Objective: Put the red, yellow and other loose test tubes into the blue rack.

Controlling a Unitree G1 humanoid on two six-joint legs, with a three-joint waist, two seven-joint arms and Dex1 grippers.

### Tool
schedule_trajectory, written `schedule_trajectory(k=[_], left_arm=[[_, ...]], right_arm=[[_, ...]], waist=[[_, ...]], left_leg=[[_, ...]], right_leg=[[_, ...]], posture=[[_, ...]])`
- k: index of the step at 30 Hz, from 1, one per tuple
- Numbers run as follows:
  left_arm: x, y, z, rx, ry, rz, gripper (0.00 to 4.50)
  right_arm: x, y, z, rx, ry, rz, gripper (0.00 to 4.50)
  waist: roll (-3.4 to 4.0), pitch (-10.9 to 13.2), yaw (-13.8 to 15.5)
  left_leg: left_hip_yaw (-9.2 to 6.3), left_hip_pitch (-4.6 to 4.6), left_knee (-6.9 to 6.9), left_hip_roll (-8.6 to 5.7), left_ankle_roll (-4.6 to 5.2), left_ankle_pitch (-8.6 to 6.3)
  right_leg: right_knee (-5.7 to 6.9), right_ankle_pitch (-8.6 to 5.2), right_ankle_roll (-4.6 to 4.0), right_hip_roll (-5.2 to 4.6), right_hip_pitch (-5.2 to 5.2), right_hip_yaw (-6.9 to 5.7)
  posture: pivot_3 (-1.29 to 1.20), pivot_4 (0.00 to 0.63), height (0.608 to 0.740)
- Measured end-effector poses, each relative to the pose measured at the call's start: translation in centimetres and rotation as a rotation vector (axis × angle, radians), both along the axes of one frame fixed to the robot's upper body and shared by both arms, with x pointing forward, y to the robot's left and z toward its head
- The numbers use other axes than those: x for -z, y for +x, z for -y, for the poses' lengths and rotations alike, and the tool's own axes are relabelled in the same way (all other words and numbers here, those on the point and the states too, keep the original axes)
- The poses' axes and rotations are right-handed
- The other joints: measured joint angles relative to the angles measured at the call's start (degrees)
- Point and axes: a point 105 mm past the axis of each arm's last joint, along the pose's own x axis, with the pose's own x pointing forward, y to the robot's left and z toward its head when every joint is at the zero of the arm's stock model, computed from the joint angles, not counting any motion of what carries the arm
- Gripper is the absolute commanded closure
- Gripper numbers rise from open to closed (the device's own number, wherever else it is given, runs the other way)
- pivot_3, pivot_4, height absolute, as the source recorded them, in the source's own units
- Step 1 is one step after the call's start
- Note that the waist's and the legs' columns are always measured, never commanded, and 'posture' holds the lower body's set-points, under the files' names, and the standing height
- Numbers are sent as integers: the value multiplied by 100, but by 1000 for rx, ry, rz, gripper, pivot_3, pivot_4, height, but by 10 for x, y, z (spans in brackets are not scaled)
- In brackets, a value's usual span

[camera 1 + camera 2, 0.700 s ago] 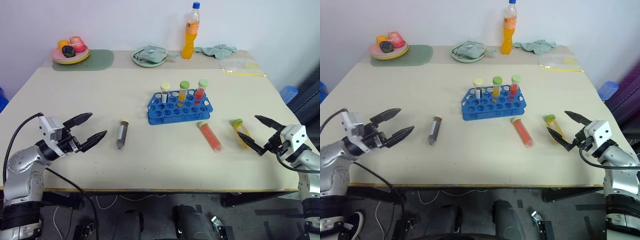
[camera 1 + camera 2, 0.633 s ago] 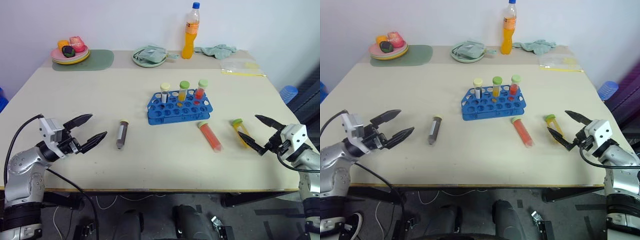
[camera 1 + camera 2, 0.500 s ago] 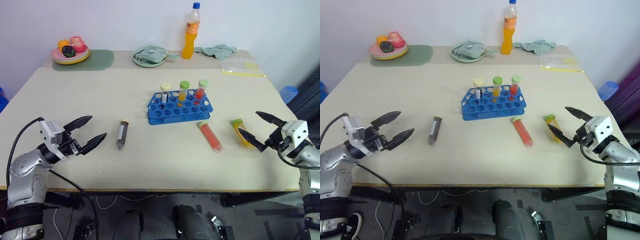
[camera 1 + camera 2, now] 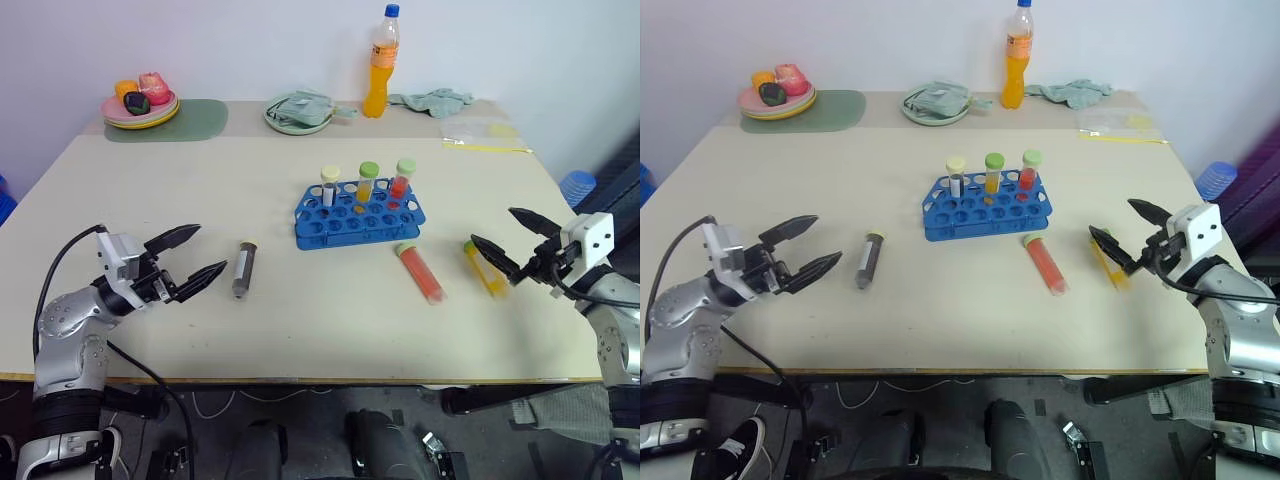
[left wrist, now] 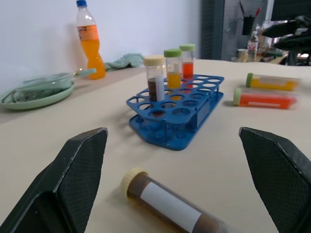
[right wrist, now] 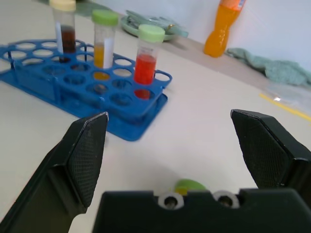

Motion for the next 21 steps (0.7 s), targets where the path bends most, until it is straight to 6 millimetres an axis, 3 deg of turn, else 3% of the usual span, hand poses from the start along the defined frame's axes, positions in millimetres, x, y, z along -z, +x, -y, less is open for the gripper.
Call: schedule_trajectory(k=[4, 8, 10, 14, 17, 21], left_arm=[[-4, 7, 10, 35, 7, 9, 39], [-8, 11, 22, 78, 0, 13, 39], [-8, 12, 26, 91, -2, 11, 39], [-10, 12, 36, 118, -3, 23, 39], [-11, 12, 39, 119, -9, 22, 39], [-9, 7, 37, 112, 5, 14, 39]], right_arm=[[-20, 3, -3, 49, -82, -42, 0], [4, 2, 8, 105, -210, -309, 0], [13, 4, 16, 154, -192, -427, 0], [8, 13, 28, 205, -202, -481, 0], [-6, 19, 21, 159, -157, -446, 0], [-17, 14, -12, 16, -58, -421, 0]], waist=[[-1, -1, 23], [-2, -1, 26], [-3, 0, 4], [1, 0, -25], [1, 0, -16], [1, 0, -5]], left_leg=[[-2, -4, 1, -1, 0, 0], [-1, -7, 3, -2, 0, 0], [0, -7, 4, -1, 1, 0], [1, -6, 0, 1, 1, -1], [-1, -8, -3, 1, 2, -1], [-2, -11, -3, 1, 4, -2]], right_leg=[[-3, -5, -9, 0, -2, -2], [-7, -7, -12, -4, -2, -1], [-7, -7, -13, -2, -5, 0], [-5, -6, -11, 3, -9, 1], [-6, 0, 0, 4, -10, 1], [-6, 3, 7, 2, -10, 0]], posture=[[0, 150, 740], [0, 150, 740], [0, 150, 740], [0, 150, 740], [0, 150, 740], [0, 150, 740]])
